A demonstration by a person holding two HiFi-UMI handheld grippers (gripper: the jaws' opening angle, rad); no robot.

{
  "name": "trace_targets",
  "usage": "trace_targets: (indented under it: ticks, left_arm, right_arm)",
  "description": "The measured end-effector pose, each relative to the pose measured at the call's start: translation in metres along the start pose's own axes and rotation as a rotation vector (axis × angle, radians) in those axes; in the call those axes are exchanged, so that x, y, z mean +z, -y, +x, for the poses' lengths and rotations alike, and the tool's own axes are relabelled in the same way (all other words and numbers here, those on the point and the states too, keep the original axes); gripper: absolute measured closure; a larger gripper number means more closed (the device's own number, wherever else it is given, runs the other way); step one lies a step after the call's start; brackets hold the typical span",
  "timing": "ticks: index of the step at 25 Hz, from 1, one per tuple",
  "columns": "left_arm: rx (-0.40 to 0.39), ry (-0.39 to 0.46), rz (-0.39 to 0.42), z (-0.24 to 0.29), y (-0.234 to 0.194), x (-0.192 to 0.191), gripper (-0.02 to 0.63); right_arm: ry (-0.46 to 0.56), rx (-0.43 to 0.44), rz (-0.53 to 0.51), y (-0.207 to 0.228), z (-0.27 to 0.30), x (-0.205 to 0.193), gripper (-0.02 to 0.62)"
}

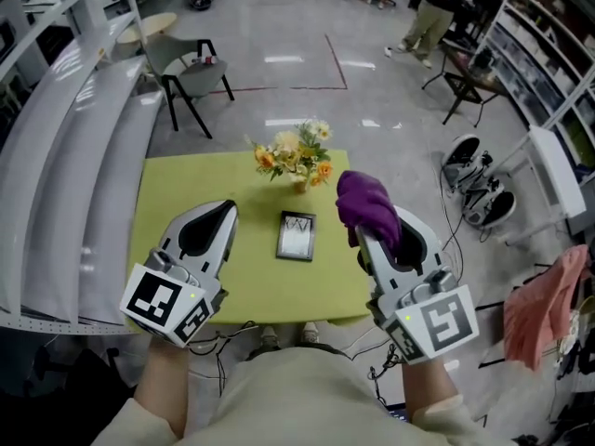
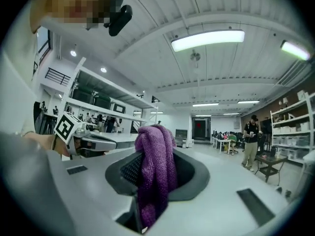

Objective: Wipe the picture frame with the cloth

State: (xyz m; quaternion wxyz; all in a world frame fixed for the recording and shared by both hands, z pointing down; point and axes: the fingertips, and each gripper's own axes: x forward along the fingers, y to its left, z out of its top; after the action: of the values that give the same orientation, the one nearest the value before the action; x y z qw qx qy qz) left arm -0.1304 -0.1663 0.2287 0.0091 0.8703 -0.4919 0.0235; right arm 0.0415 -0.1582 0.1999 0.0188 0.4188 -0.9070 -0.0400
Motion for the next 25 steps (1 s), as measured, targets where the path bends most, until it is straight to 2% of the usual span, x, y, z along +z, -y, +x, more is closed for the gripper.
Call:
trace_targets:
  ticks: [4, 7, 11, 18, 25]
  left_arm:
    - [-0.001, 0.078, 0.104, -0.014, 0.013, 0.03, 0.597]
    - [-0.012, 0.12, 0.132, -0.019, 0.022, 0.041, 0.597]
    - [0.017, 0.142, 0.179, -0.025, 0.025, 0.045, 0.597]
    - [0.037, 0.113, 0.179, -0.026, 0.03, 0.025, 0.597]
    - [0.057, 0.038, 0.169, -0.02, 0.031, -0.011, 0.597]
  right_arm:
    - [0.091, -0.009, 0.006, -0.003, -0.013, 0.028, 0.492]
    - [0.139, -0.015, 0.027, -0.006, -0.022, 0.037, 0.492]
    - [0.148, -0.017, 0.037, -0.012, -0.028, 0.035, 0.492]
    - [0.076, -0.002, 0.029, -0.016, -0.031, 0.007, 0.493]
    - [0.002, 0.002, 0.143, -0.007, -0.026, -0.033, 0.494]
